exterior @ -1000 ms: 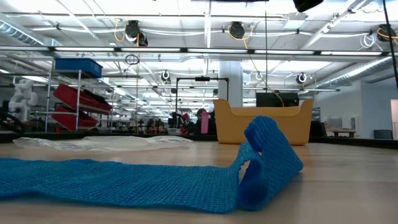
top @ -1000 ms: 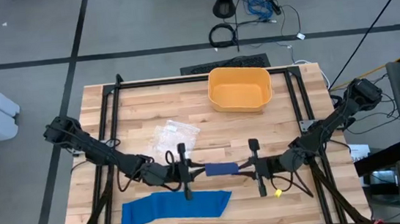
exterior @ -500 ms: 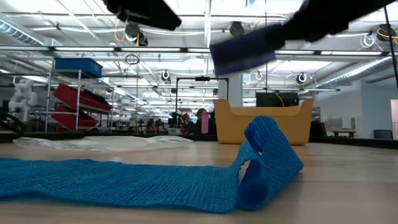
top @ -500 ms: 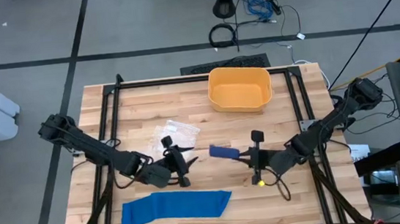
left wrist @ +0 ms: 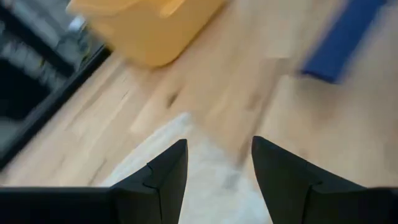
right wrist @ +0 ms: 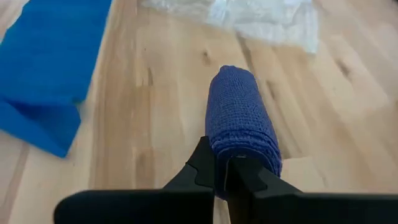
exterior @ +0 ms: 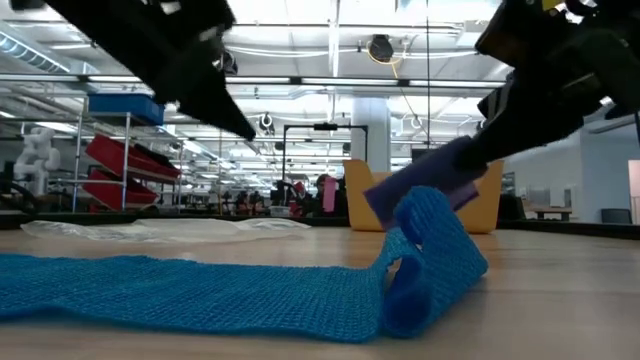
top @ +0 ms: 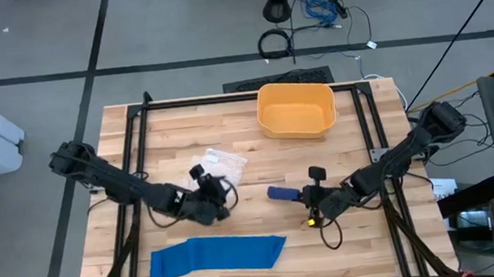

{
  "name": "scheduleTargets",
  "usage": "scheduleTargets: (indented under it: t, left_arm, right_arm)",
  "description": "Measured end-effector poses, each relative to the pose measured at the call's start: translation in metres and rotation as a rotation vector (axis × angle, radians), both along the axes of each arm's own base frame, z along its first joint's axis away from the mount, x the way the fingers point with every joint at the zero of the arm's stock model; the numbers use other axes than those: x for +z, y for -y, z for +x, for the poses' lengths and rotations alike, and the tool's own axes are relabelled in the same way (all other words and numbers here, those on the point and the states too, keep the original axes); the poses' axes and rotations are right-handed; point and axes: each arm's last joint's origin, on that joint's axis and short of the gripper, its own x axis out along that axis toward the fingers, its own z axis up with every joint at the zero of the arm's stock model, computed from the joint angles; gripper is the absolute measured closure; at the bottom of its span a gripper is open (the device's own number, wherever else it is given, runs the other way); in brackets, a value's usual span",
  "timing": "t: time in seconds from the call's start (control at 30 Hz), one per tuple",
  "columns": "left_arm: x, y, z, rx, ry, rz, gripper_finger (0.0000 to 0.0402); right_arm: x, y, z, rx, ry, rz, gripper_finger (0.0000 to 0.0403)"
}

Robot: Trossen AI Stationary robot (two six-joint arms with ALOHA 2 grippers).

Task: Roll bandage
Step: Roll the dark blue bandage

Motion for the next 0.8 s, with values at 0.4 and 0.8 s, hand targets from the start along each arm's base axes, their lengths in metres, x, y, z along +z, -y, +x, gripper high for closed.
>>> scheduleTargets:
  t: [0.4, 0.8]
  left_arm:
    - [-0.025, -0.058, 0.0, 0.044, -0.114, -0.108, 0.0217]
    - [-0.024, -0.068, 0.001, 0.084, -0.11, -0.032, 0.0217]
  right_arm:
    - [-0.007, -0.003, 0.004, 0.09, -0.053, 0.114, 0.0401]
    - [-0.013, -0.003, 0.007, 0.067, -0.056, 0.124, 0.0386]
